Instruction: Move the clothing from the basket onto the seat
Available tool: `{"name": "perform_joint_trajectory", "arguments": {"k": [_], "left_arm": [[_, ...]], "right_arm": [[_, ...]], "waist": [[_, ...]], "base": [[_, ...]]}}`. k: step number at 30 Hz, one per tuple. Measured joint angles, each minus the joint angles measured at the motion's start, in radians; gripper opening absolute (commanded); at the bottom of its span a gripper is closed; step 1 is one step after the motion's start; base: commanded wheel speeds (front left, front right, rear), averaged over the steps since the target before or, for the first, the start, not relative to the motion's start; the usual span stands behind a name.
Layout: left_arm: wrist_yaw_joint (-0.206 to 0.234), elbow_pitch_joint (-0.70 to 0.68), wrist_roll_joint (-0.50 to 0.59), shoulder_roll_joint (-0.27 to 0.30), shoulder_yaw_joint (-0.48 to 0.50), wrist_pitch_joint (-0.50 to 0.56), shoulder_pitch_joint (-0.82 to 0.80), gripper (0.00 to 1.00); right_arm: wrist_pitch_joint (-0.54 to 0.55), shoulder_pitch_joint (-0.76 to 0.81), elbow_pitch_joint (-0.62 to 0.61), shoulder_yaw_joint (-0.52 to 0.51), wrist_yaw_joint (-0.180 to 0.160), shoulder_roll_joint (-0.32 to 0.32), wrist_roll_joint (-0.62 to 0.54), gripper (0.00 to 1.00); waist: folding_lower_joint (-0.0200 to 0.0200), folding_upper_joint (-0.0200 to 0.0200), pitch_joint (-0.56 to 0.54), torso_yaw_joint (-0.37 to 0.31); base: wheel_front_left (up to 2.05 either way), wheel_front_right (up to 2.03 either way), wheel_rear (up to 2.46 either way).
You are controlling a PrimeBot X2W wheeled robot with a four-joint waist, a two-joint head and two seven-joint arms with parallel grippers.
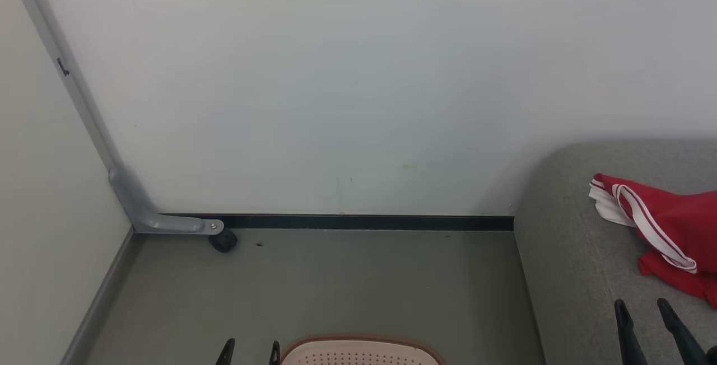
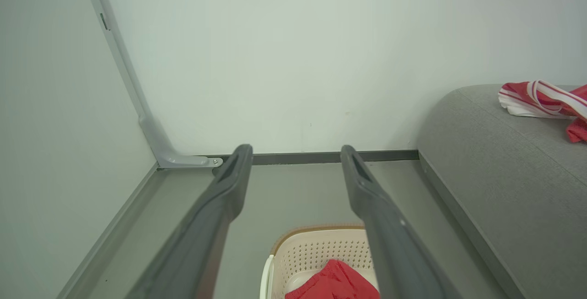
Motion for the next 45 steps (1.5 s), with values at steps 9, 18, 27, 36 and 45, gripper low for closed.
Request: {"name": "perform_joint_trajectory", "arguments": {"k": [9,18,27,36,45], "left_arm": [[0.0,0.04,-0.023,0.0,-0.066,0.013,-0.014,1.0],[0.0,0.146,-0.131,0.0,-0.162,0.026,-0.086,1.0],[0.0,0.308,-0.265,-0.002,-0.301,0.038,-0.25,1.0],[0.0,0.453,-0.39,-0.005,-0.396,0.044,-0.363,1.0],[0.0,0.597,-0.496,-0.007,-0.439,0.042,-0.482,1.0]], "right_arm": [[0.0,0.0,-0.042,-0.01,0.0,-0.016,0.0,1.0],[0.0,-0.008,-0.114,-0.028,0.018,-0.047,0.0,1.0],[0.0,-0.066,-0.19,-0.079,0.05,-0.106,0.014,1.0],[0.0,-0.12,-0.237,-0.112,0.09,-0.146,0.039,1.0],[-0.003,-0.176,-0.305,-0.159,0.113,-0.184,0.07,1.0]], "waist": [[0.0,0.0,0.032,0.001],[0.0001,0.0,0.091,-0.004],[0.0002,0.0001,0.195,-0.018],[0.0002,0.0001,0.306,-0.034],[0.0003,0.0002,0.436,-0.064]], "base": [[0.0,0.0,0.0],[0.0,0.0,0.0],[0.0,0.0,0.0],[0.0,0.0,0.0],[0.0,0.0,0.0]]}}
